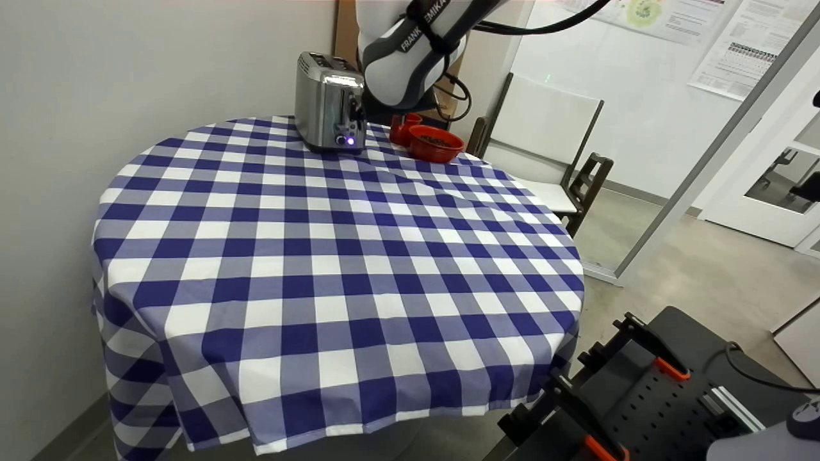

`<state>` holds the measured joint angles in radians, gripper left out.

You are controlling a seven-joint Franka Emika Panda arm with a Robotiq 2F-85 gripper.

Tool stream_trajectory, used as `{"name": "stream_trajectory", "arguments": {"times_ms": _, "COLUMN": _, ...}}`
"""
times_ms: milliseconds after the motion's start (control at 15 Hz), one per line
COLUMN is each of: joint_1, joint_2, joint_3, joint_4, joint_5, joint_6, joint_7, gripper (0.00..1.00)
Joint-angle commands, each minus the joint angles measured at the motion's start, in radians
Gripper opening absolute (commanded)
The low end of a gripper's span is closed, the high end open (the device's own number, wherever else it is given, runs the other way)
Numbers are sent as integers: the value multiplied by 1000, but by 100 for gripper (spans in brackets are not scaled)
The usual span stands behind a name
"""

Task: Turn off the toaster

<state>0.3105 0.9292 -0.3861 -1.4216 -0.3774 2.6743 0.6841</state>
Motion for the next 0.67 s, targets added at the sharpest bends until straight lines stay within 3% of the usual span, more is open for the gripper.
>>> {"name": "stream_trajectory", "arguments": {"times_ms": 0, "joint_1": 5, "joint_2": 63, "joint_3": -22, "joint_4": 80, "joint_5": 10, "joint_6": -6, "joint_7": 25, "gripper": 100}}
{"name": "stream_trajectory", "arguments": {"times_ms": 600, "joint_1": 5, "joint_2": 149, "joint_3": -23, "joint_4": 177, "joint_5": 18, "joint_6": 1, "joint_7": 34, "gripper": 100}}
